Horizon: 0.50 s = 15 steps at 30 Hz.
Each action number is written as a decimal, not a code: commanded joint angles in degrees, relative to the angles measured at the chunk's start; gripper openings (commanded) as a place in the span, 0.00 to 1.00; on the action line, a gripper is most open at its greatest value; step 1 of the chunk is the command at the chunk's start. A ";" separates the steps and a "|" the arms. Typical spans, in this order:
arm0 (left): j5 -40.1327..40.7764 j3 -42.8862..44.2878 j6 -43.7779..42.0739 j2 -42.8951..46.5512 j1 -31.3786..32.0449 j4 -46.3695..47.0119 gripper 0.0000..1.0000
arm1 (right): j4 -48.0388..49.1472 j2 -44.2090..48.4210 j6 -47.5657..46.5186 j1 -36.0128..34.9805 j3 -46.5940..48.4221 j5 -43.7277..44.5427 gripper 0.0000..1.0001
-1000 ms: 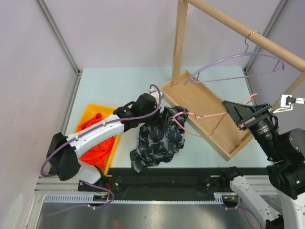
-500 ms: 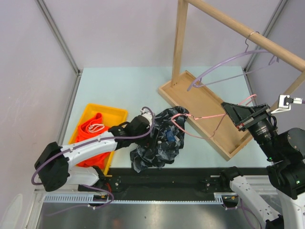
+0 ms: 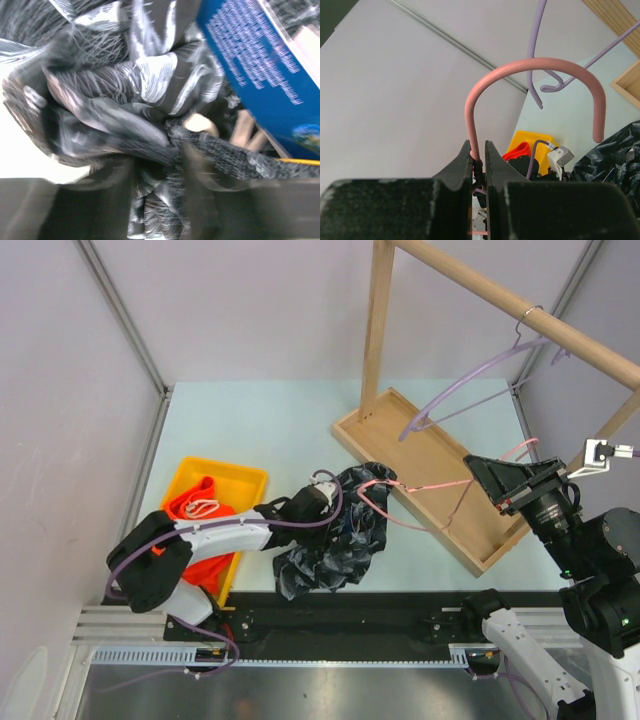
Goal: Remove the shorts from the hanger
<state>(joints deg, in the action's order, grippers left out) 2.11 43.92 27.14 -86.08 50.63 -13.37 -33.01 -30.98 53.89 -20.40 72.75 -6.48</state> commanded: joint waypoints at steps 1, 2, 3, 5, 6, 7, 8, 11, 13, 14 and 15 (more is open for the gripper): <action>-2.63 -1.21 0.11 3.28 0.08 4.14 0.20 | -0.03 0.75 -0.89 0.19 0.55 0.06 0.00; -3.33 -0.95 0.20 5.90 0.08 3.61 0.14 | -0.29 0.83 -1.06 0.19 0.55 0.24 0.00; -3.25 -0.51 0.46 7.41 0.08 3.09 0.03 | -0.47 0.84 -1.33 0.10 0.55 0.41 0.00; -3.43 0.63 0.46 10.57 -0.18 1.34 0.01 | -0.73 0.92 -1.59 0.19 0.55 0.42 0.00; -3.43 1.07 0.38 13.80 -0.36 0.72 0.00 | -0.91 1.01 -1.51 0.10 0.55 0.76 0.00; -3.17 1.60 0.46 15.75 -0.62 0.01 0.00 | -1.08 1.01 -1.68 0.19 0.46 0.85 0.00; -2.73 2.82 0.64 17.51 -1.67 -1.91 0.00 | -1.35 1.27 -1.77 0.10 0.46 1.12 0.00; -2.46 5.28 1.34 24.63 -4.82 -5.61 0.00 | -1.61 1.71 -2.38 0.19 0.55 1.73 0.00; -2.20 6.52 1.96 30.26 -7.03 -7.98 0.00 | -1.61 2.06 -2.56 0.19 0.55 2.17 0.00; -2.20 7.83 2.30 32.19 -9.13 -8.86 0.00 | -1.70 2.07 -2.56 0.10 0.46 2.26 0.00; -2.20 8.72 2.31 33.86 -10.28 -9.74 0.00 | -1.88 2.15 -2.56 0.01 0.55 2.35 0.00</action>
<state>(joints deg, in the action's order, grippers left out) -0.60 46.89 27.62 -59.94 45.39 -19.62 -35.79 -29.87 52.45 -20.40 72.75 -5.19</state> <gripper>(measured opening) 0.013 0.099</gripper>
